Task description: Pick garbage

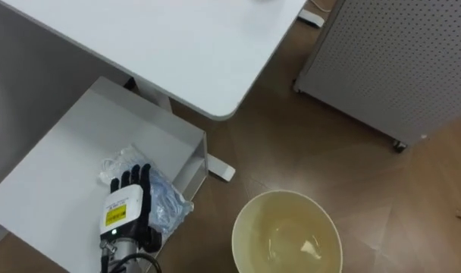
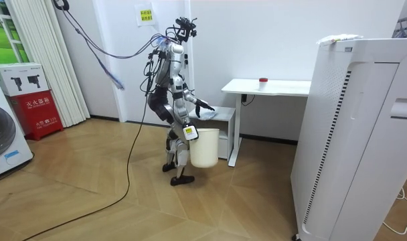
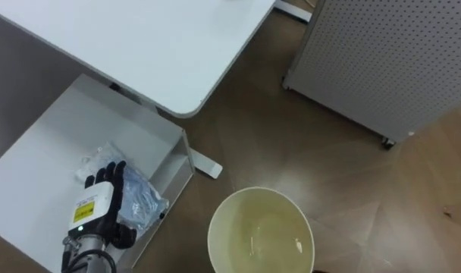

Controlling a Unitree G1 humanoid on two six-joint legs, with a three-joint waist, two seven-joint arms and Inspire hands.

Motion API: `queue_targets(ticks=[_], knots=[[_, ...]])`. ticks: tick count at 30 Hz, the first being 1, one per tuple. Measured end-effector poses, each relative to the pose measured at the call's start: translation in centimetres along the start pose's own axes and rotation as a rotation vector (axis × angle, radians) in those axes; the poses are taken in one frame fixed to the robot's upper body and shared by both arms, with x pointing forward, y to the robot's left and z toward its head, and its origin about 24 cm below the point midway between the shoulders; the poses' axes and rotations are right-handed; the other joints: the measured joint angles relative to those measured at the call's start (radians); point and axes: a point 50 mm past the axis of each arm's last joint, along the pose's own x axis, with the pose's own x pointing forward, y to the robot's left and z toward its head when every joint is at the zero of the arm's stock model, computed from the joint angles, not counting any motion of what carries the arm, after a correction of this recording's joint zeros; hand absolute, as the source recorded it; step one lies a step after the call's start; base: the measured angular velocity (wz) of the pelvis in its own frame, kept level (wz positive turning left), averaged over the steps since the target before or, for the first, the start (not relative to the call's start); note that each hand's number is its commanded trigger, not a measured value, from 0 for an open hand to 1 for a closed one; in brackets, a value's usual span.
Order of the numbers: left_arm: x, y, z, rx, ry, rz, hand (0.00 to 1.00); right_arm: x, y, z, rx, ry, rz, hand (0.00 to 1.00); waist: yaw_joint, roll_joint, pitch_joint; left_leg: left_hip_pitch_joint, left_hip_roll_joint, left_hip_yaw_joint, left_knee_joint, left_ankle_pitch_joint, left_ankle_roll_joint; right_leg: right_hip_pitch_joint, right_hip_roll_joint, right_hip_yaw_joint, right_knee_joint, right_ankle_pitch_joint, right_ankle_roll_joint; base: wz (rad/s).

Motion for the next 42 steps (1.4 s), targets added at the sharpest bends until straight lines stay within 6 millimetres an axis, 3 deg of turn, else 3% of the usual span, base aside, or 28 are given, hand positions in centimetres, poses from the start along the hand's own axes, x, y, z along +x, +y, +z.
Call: queue_targets(ticks=[14,20,27,28,29,42], knots=[[1.0,1.0,1.2,0.028,-0.061,0.040,0.00,0.1,-0.2,1.1,0.039,-0.041,-0.001,1.00,-0.022,-0.002,0.0013,-0.111,0.010,0.003,0.085,-0.022,0.003,-0.119,-0.003,0.016,0.086,-0.017,-0.006,-0.02],[0.9,0.9,0.8,0.036,-0.047,0.030,0.00,0.1,-0.3,1.0,0.086,-0.037,-0.009,1.00,-0.024,-0.002,0.0013,-0.130,0.027,0.013,0.106,-0.030,0.002,-0.137,0.006,0.018,0.093,-0.015,-0.008,-0.06],[1.1,1.1,0.7,0.036,-0.042,0.032,0.00,0.1,-0.5,1.2,0.093,-0.043,-0.022,1.00,-0.019,-0.003,0.0009,-0.143,0.030,0.025,0.122,-0.036,0.002,-0.160,0.005,0.022,0.109,-0.016,-0.009,-0.06],[1.1,1.1,0.7,0.036,-0.042,0.028,0.37,0.1,-0.4,1.3,0.092,-0.046,-0.022,1.00,-0.019,-0.003,0.0009,-0.143,0.029,0.025,0.122,-0.036,0.002,-0.160,0.004,0.022,0.113,-0.016,-0.009,0.00],[1.2,1.1,0.8,0.036,-0.043,0.022,1.00,0.1,-0.4,1.3,0.092,-0.048,-0.022,1.00,-0.019,-0.003,0.0009,-0.143,0.029,0.026,0.122,-0.038,0.003,-0.161,0.002,0.021,0.118,-0.019,-0.010,0.00],[2.5,3.0,0.8,0.048,-0.034,0.094,1.00,0.1,-0.1,1.3,0.075,-0.043,-0.022,1.00,-0.019,-0.002,0.0007,-0.110,0.027,0.031,0.110,-0.037,0.003,-0.132,-0.001,0.017,0.111,-0.019,-0.010,0.00]])
